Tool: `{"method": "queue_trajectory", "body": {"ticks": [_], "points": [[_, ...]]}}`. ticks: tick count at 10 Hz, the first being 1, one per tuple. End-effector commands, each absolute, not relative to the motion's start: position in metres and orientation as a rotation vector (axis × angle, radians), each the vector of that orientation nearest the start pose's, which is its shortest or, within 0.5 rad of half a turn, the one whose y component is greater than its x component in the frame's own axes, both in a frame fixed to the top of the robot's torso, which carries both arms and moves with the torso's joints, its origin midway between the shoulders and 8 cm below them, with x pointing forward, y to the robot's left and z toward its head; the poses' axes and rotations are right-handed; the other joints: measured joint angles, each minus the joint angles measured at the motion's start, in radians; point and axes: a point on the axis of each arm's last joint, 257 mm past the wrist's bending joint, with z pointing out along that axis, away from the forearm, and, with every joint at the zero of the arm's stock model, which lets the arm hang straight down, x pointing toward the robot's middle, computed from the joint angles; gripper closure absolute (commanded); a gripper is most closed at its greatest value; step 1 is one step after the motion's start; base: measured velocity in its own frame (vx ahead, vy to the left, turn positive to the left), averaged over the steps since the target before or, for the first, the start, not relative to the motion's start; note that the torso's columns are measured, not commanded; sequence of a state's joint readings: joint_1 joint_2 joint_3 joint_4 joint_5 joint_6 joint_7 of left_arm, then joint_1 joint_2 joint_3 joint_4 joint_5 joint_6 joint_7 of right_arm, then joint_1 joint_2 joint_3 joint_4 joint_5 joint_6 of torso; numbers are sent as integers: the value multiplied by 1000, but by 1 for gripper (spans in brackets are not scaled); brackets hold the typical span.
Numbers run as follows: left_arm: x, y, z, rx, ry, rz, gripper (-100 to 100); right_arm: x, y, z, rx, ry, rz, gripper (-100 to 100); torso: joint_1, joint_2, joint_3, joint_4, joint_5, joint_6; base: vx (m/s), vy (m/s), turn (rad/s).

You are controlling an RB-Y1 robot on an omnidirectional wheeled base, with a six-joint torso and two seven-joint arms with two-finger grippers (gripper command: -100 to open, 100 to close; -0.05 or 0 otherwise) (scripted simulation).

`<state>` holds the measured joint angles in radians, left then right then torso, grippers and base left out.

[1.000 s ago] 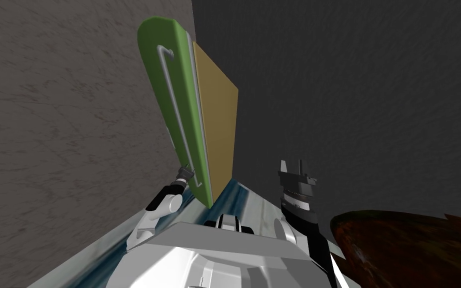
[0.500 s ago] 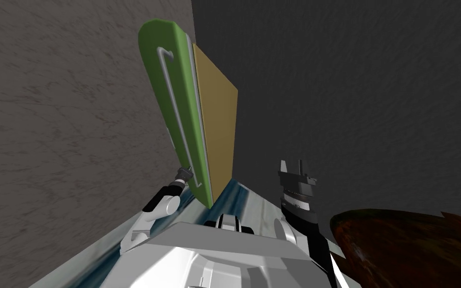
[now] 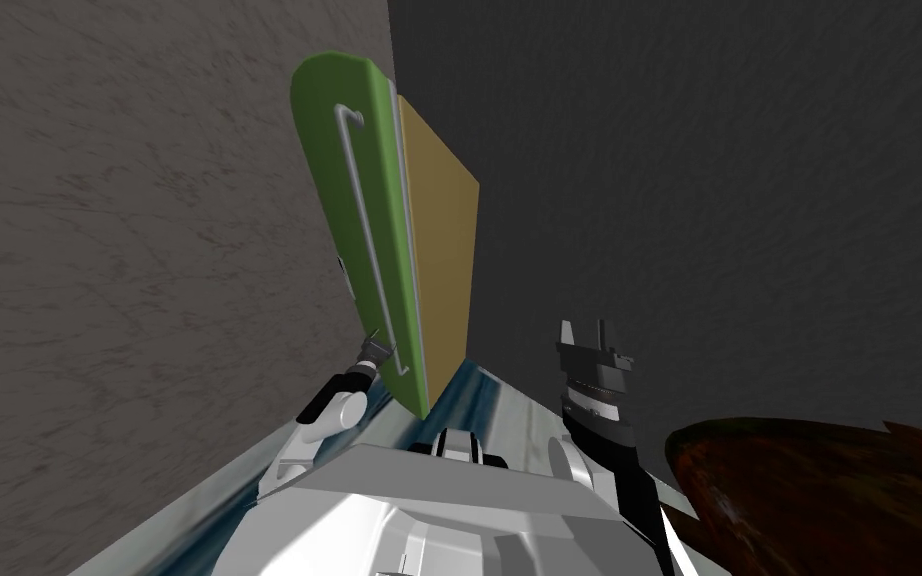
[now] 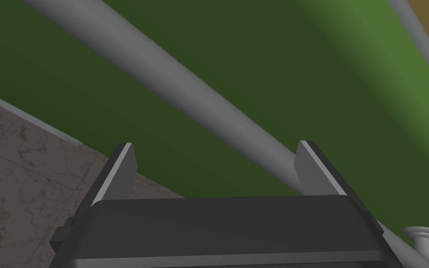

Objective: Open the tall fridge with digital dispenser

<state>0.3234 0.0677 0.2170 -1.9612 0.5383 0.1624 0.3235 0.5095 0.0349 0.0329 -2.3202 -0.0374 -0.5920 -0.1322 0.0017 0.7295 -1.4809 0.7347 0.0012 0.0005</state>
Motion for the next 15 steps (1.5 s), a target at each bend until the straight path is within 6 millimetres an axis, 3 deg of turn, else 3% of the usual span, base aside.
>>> {"method": "queue_trajectory", "body": {"ticks": [1,3,4,5,8,9,11,13,15], "points": [[441,367,-214,-1812,528,-1557,-100,318,-275,55,649,436,1502,0,-2,4,2,2,-1,0,15,1,0],[441,369,-212,-1805,539,-1553,-100,318,-275,55,649,436,1502,0,-2,10,6,4,-1,-1,5,0,0],[441,369,-212,-1804,539,-1553,100,318,-275,55,649,436,1502,0,-2,10,6,4,-1,0,-4,-8,-15],[435,358,-217,-1815,548,-1600,100,318,-275,55,649,436,1502,0,-1,10,6,6,-3,-2,-28,84,-29],[435,370,-204,-1754,583,-1595,100,318,-275,55,649,436,1502,0,-1,9,5,8,-6,-3,-39,47,-13],[429,358,-213,-1788,586,-1643,100,318,-275,55,649,436,1502,0,-2,5,3,8,-7,-3,-29,97,-9],[429,369,-197,-1715,612,-1642,100,318,-275,55,649,436,1502,0,2,8,4,9,-5,-2,-39,72,-21],[421,360,-205,-1743,623,-1683,100,318,-275,55,649,436,1502,0,0,4,2,9,-7,-3,-14,39,-1],[421,368,-192,-1684,645,-1685,100,318,-275,55,649,436,1502,0,4,8,4,9,-5,-2,-34,74,-22]]}}
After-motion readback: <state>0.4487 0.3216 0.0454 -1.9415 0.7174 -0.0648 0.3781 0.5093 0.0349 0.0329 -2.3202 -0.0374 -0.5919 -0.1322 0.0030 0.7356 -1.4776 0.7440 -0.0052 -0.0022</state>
